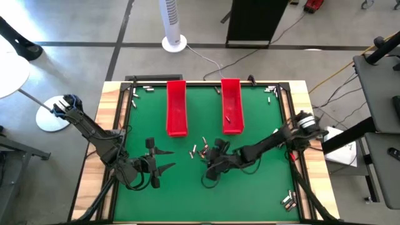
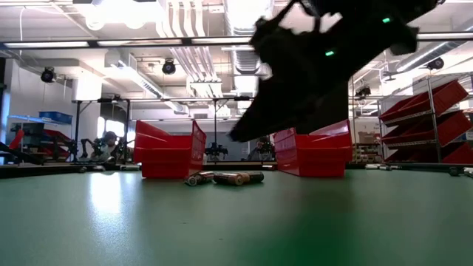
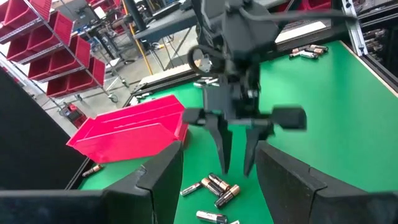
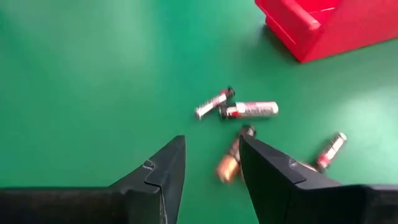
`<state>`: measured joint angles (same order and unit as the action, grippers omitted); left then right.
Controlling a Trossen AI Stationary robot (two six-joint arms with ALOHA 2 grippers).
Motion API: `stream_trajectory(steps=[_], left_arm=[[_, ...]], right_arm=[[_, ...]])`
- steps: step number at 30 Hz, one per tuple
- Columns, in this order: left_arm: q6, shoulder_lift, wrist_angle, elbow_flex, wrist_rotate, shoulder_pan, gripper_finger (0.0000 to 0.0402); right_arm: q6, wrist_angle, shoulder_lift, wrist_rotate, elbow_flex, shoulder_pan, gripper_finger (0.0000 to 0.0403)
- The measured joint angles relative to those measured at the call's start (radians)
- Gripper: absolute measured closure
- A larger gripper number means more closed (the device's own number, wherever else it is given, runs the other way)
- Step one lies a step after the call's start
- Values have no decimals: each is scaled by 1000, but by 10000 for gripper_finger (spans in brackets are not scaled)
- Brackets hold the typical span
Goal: Sort batteries
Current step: Put the silver battery into the right red bin
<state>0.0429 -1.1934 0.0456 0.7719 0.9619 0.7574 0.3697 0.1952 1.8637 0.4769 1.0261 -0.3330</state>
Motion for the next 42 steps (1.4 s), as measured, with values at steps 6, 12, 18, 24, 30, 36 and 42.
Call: stream_trajectory(steps=[6,12,18,24,30,36,42], left_arm=[[0,0,2,0,0,0,222],[1,0,8,0,-1,0,222],[3,0,16,0,-1,0,222],[3,0,16,0,-1,0,222],[3,0,15,0,-1,0,222],[3,0,13,0,-1,0,222],[3,0,15,0,-1,0,222]], right_arm=[[6,-154,161,86,249,-3,232],[118,-331,265,148,420,-4,219],[283,-338,326,243,472,-19,236],[378,-341,343,329,471,-41,251],[376,-296,382,339,472,-47,259],[373,-292,399,411,472,-47,247],[370,-286,398,392,473,-39,241]])
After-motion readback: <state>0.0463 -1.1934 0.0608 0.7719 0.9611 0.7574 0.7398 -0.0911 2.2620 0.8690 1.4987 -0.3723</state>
